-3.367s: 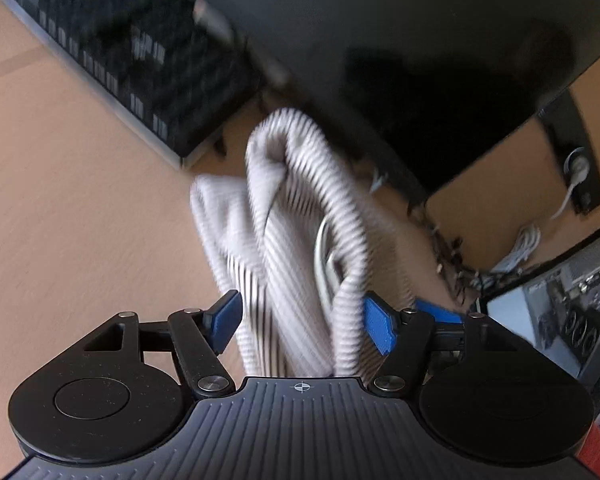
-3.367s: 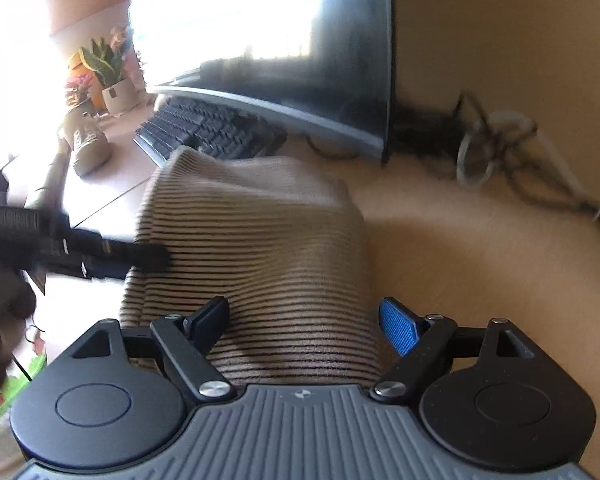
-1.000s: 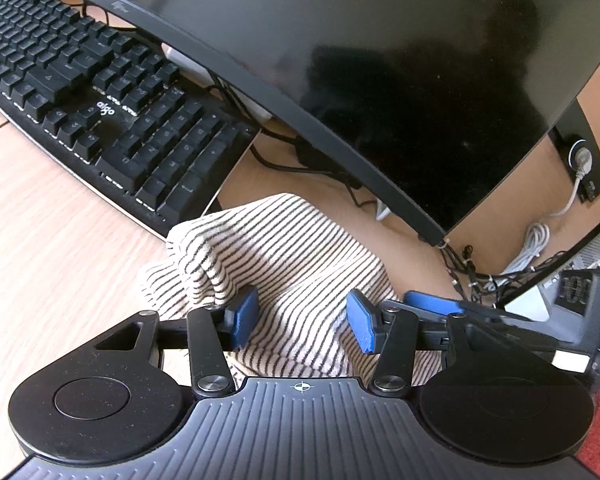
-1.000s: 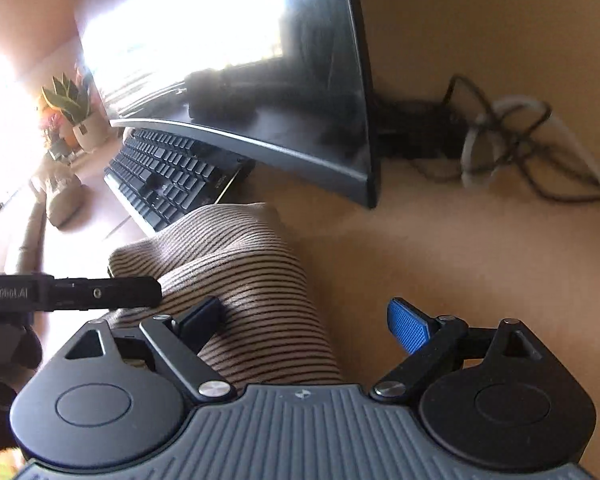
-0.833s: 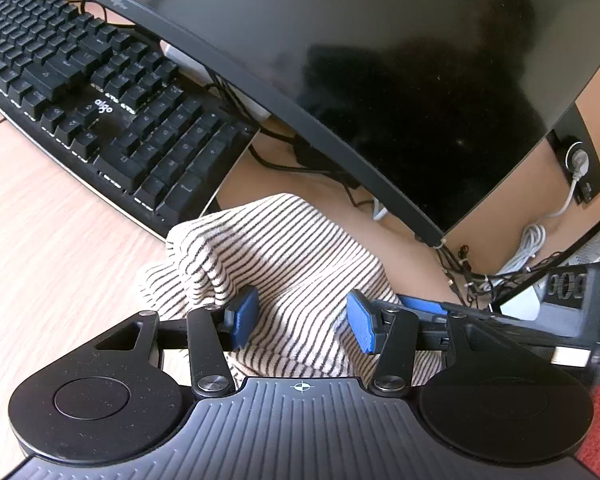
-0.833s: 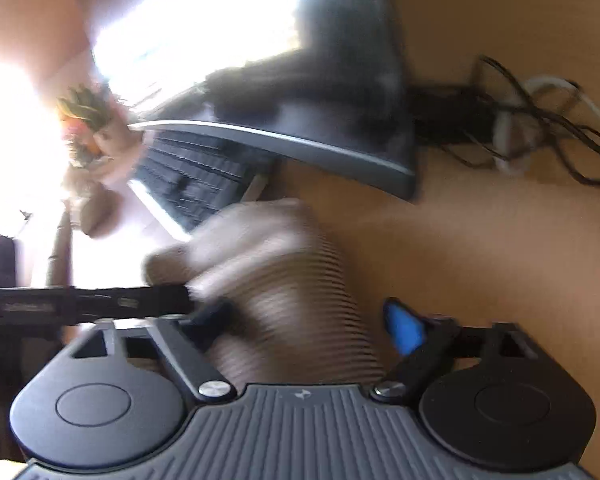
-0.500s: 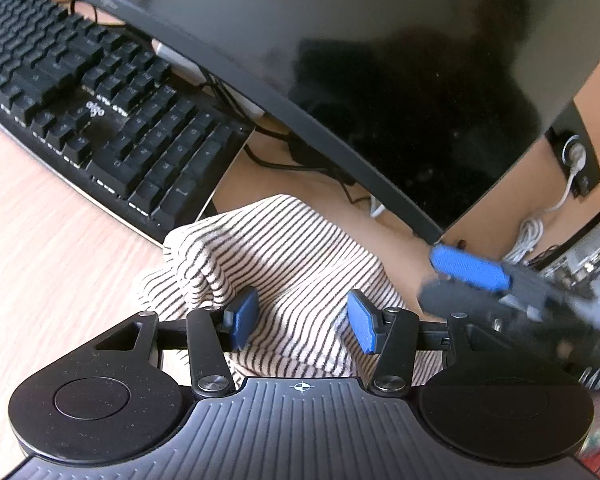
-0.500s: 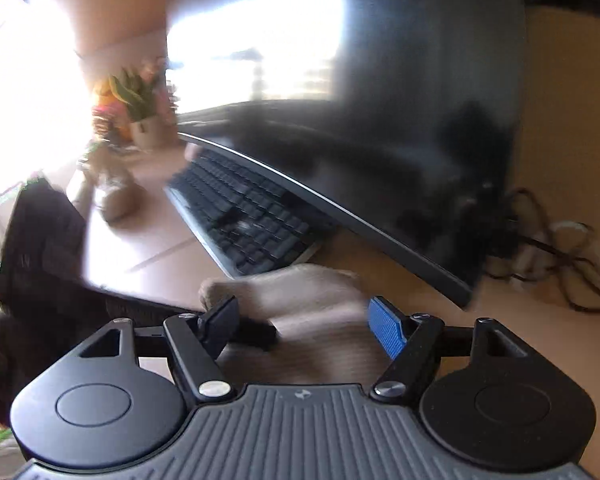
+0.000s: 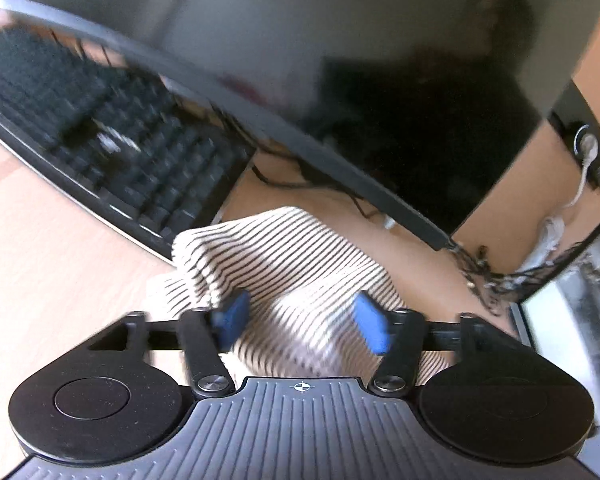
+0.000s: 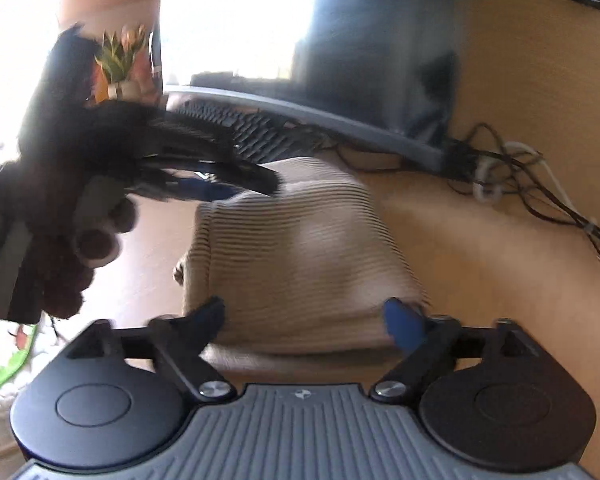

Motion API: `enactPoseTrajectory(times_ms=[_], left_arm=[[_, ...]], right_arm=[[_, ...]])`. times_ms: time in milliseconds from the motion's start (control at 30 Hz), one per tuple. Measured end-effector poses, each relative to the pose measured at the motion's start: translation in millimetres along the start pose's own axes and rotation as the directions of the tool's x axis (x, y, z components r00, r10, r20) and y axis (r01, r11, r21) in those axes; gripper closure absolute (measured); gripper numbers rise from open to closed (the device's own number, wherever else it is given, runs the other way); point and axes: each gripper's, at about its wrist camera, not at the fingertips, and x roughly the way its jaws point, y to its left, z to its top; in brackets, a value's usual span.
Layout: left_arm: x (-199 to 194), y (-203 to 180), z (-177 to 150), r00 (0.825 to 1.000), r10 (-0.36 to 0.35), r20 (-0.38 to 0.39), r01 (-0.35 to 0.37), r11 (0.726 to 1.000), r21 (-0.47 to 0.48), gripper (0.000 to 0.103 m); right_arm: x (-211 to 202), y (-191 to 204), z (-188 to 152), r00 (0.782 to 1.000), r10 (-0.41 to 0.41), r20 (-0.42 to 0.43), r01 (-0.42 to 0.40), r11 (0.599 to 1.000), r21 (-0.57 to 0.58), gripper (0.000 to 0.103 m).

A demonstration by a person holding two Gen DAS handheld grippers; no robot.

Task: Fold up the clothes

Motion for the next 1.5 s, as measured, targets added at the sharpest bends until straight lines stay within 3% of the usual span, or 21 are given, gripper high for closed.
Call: enactPoseTrajectory(times_ms=[33,133,200,267,367,500,567,700,1033,1500], left_arm=[[-14,-9,-9,0.998,0.041,0.037,-0.041,0.999,0.002,0.011],[-54,-35,-52,0.985,0.127,0.118,-0.125,0.992,-0.030,0.006],[-72,-55,-93,0.962,0.215,0.166,-0.211,0.976,-0.046,0.001],[-87,-76,-135,0.929,0.304,0.211,-0.296,0.953,-0.069,0.000],[-92,-101,-187,0.900,0.392,0.192,-0.370,0.918,-0.142,0.000],[-93,-119,-228,0.880,0.467,0.085,-0.430,0.861,-0.270,0.000],[-98,-127,-238,0.867,0.491,0.082,-0.461,0.854,-0.241,0.000],[-114,-132,-240,0.829,0.548,0.115,-0.520,0.829,-0.206,0.000],[-104,-138,-229,0.813,0.568,0.128,-0.545,0.819,-0.179,0.000],[-89,-138,-233,0.823,0.565,0.061,-0.548,0.817,-0.176,0.000]], right_arm=[[-9,-10,-7,1.000,0.004,0.002,-0.004,1.000,0.014,0.000],[-28,-37,-28,1.000,0.022,-0.009,-0.021,0.999,0.039,0.000],[-38,-51,-44,1.000,0.024,-0.004,-0.024,0.999,0.034,0.000],[-45,-61,-56,1.000,0.023,-0.004,-0.023,1.000,0.020,0.000],[-54,-69,-75,1.000,0.008,-0.003,-0.008,1.000,-0.029,0.000],[-47,-76,-87,0.998,0.023,-0.060,-0.023,1.000,-0.008,0.000],[-37,-73,-87,0.995,0.042,-0.095,-0.041,0.999,0.012,0.000],[-32,-52,-90,0.995,0.041,-0.094,-0.053,0.990,-0.128,0.000],[-28,-51,-90,0.994,0.066,-0.090,-0.079,0.985,-0.156,0.000],[-28,-53,-90,0.994,0.068,-0.086,-0.081,0.984,-0.157,0.000]])
